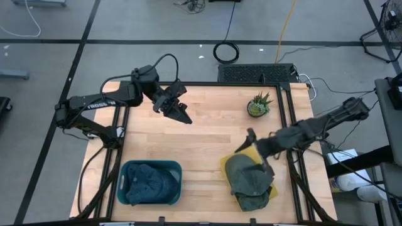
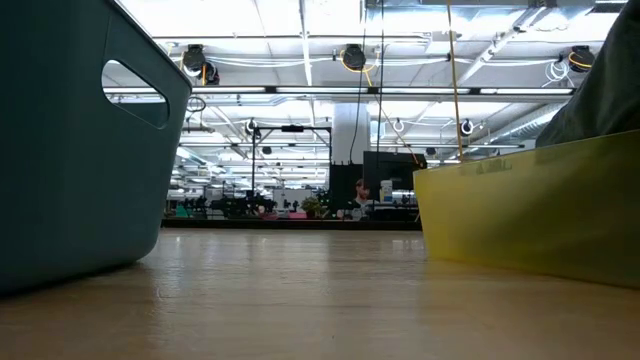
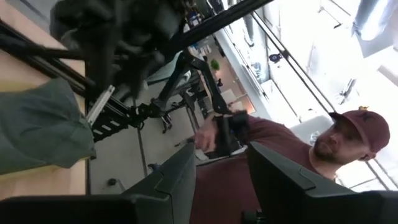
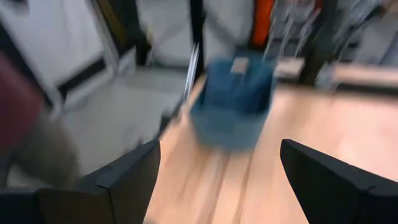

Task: Pick & Place hat
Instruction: Return to Home Position

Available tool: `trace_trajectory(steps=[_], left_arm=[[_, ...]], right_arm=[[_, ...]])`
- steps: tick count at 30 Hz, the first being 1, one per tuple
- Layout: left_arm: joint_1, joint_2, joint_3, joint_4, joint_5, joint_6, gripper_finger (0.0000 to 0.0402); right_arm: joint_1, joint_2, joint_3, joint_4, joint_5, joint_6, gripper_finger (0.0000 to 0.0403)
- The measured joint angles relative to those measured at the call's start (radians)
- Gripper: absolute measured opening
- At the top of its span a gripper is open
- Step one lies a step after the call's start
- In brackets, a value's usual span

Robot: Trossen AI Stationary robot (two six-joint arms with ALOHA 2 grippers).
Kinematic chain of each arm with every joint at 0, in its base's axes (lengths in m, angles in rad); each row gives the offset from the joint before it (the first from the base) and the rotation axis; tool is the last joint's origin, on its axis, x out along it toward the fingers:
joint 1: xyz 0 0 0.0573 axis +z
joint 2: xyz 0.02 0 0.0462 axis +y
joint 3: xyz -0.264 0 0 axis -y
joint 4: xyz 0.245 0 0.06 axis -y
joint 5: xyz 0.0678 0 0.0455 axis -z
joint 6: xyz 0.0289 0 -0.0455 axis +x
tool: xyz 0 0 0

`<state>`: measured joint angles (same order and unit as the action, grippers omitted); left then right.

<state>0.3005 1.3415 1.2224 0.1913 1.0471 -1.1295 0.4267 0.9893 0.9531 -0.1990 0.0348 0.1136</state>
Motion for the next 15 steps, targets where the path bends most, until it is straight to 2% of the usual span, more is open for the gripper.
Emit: trace_trajectory(steps=[4,8,12,15], left_arm=[[0.009,0.000,0.000,0.048,0.004,0.095,0.0152],[0.009,0.000,0.000,0.214,0.010,0.168,0.0152],[0.009,0.000,0.000,0.385,0.010,0.230,0.0152],[0.009,-0.001,0.000,0.477,0.011,0.265,0.0152]], right_arm=[[0.000,-0.076,0.000,0.131,0.107,0.001,0.0318],[0.000,-0.138,0.000,0.226,0.200,-0.002,0.0320],[0.000,-0.186,0.001,0.275,0.255,-0.002,0.0319],[0.000,-0.211,0.001,0.319,0.256,-0.001,0.0318]])
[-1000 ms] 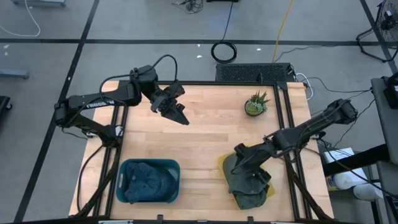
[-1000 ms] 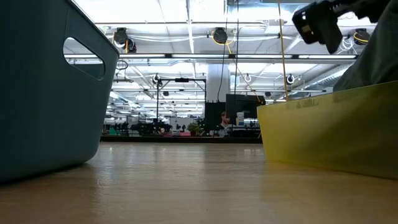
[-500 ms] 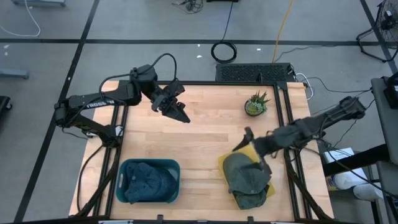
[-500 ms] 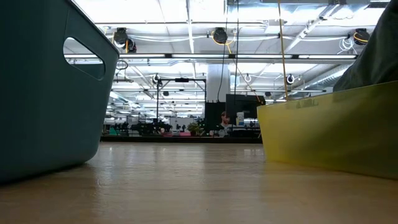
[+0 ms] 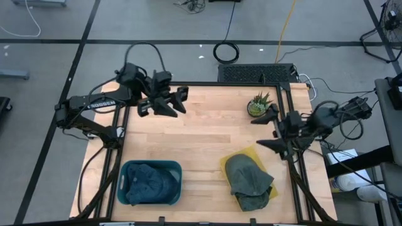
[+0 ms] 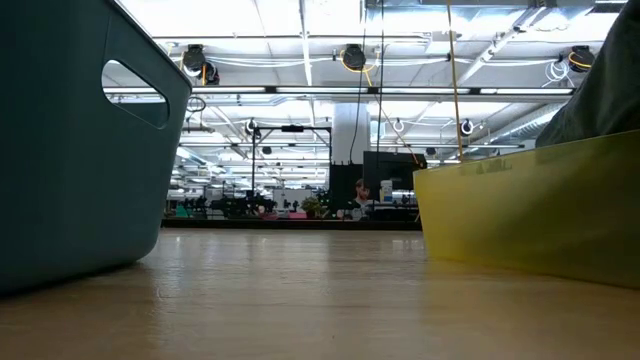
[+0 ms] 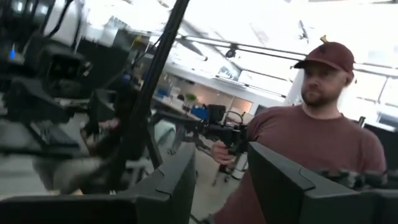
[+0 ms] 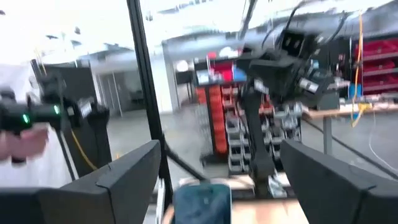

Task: Pick & Place hat
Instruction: Return to Home Position

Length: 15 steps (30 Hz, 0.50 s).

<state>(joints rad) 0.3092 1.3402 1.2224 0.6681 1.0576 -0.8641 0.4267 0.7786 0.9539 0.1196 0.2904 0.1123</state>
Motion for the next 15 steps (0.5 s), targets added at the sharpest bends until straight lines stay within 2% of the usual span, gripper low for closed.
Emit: trace_trajectory(steps=[4,7,11,15], left_arm=[[-0.005,-0.022,0.000,0.011,-0.007,0.096,0.0152],[-0.007,-0.065,-0.030,-0.035,-0.032,0.179,0.0152],[-0.006,-0.184,-0.140,-0.172,-0.146,0.311,0.0152],[-0.019,-0.335,-0.302,-0.202,-0.315,0.366,0.0152]], right_arm=[[0.000,-0.029,0.000,0.049,-0.002,-0.003,0.0321],[0.000,-0.064,0.000,-0.017,-0.003,-0.032,0.0322],[0.000,-0.111,-0.032,-0.069,-0.002,-0.045,0.0322],[0.000,-0.167,-0.117,-0.025,-0.001,-0.045,0.0321]])
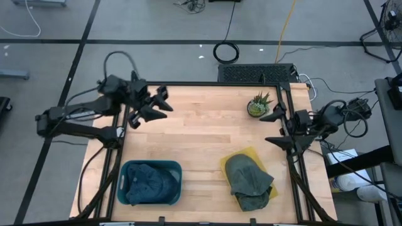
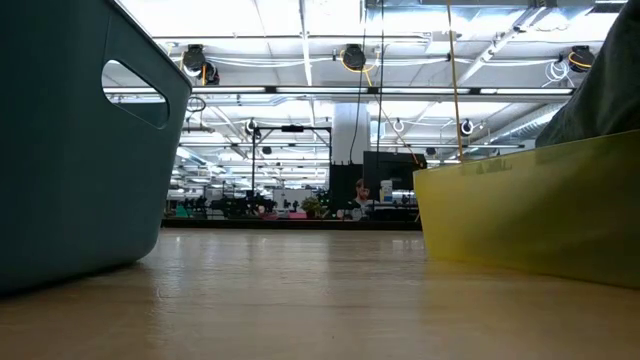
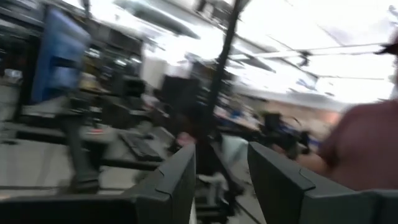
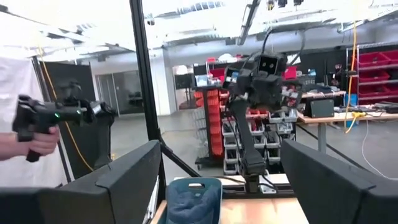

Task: Pick & Place hat
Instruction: Return to Home Position

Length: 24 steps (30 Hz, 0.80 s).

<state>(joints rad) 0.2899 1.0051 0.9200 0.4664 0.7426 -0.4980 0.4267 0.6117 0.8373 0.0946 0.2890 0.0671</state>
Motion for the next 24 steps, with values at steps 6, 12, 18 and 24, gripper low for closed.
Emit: trace_trajectory(steps=[6,12,18,24], left_arm=[[-0.055,-0.228,-0.226,-0.001,-0.268,-0.007,0.0152],[-0.155,-0.390,-0.371,-0.105,-0.530,-0.022,0.0152],[-0.271,-0.471,-0.434,-0.228,-0.750,-0.056,0.0152],[-0.385,-0.491,-0.437,-0.339,-0.912,-0.061,0.0152]], right_arm=[[0.000,-0.101,-0.202,0.220,0.006,0.025,0.0322],[0.000,-0.193,-0.433,0.426,0.055,0.045,0.0321],[0.000,-0.223,-0.557,0.494,0.112,0.121,0.0320],[0.000,-0.223,-0.662,0.657,0.157,0.102,0.0320]])
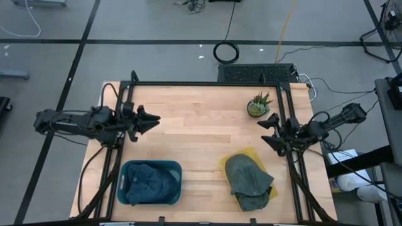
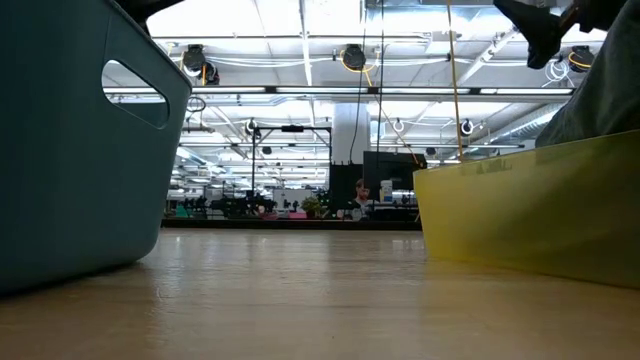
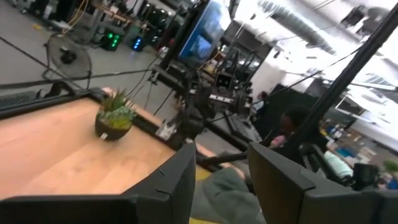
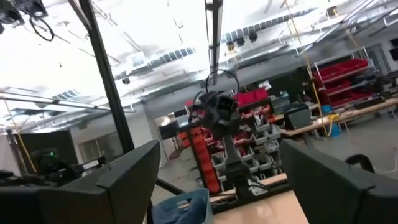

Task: Pick & Place hat
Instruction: Return to Home Position

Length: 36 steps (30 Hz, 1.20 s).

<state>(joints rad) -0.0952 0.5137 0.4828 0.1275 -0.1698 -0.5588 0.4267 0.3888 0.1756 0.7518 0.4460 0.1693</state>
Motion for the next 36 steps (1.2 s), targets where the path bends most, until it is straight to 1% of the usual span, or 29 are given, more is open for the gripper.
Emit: trace_trajectory(steps=[4,7,9,13,18,21,25,27,34,36], left_arm=[[-0.067,-0.005,0.000,-0.036,-0.100,0.024,0.0152],[-0.097,-0.025,-0.001,-0.076,-0.178,0.037,0.0152],[-0.100,-0.054,-0.017,-0.082,-0.199,0.039,0.0152],[-0.100,-0.144,-0.098,-0.025,-0.189,0.063,0.0152],[-0.100,-0.265,-0.230,0.107,-0.122,0.099,0.0152],[-0.100,-0.314,-0.266,0.105,-0.120,0.102,0.0152],[-0.100,-0.359,-0.306,0.098,-0.119,0.106,0.0152],[-0.100,-0.386,-0.324,0.099,-0.112,0.117,0.0152],[-0.100,-0.498,-0.408,0.103,-0.110,0.116,0.0152],[-0.100,-0.510,-0.430,0.112,-0.110,0.116,0.0152]], right_arm=[[0.000,-0.005,-0.035,0.031,-0.001,-0.005,0.0320],[0.000,-0.027,-0.051,0.039,-0.001,-0.010,0.0320],[0.000,-0.052,-0.059,0.046,-0.001,-0.034,0.0320],[0.000,-0.123,-0.073,0.045,-0.001,-0.104,0.0320],[0.000,-0.228,-0.102,0.027,0.000,-0.185,0.0320],[0.000,-0.300,-0.118,0.029,-0.001,-0.235,0.0320],[0.000,-0.389,-0.124,-0.031,0.000,-0.297,0.0320],[0.000,-0.386,-0.123,-0.025,0.016,-0.322,0.0320],[0.000,-0.386,-0.124,-0.037,0.032,-0.310,0.0320],[0.000,-0.386,-0.124,-0.042,0.049,-0.310,0.0320]])
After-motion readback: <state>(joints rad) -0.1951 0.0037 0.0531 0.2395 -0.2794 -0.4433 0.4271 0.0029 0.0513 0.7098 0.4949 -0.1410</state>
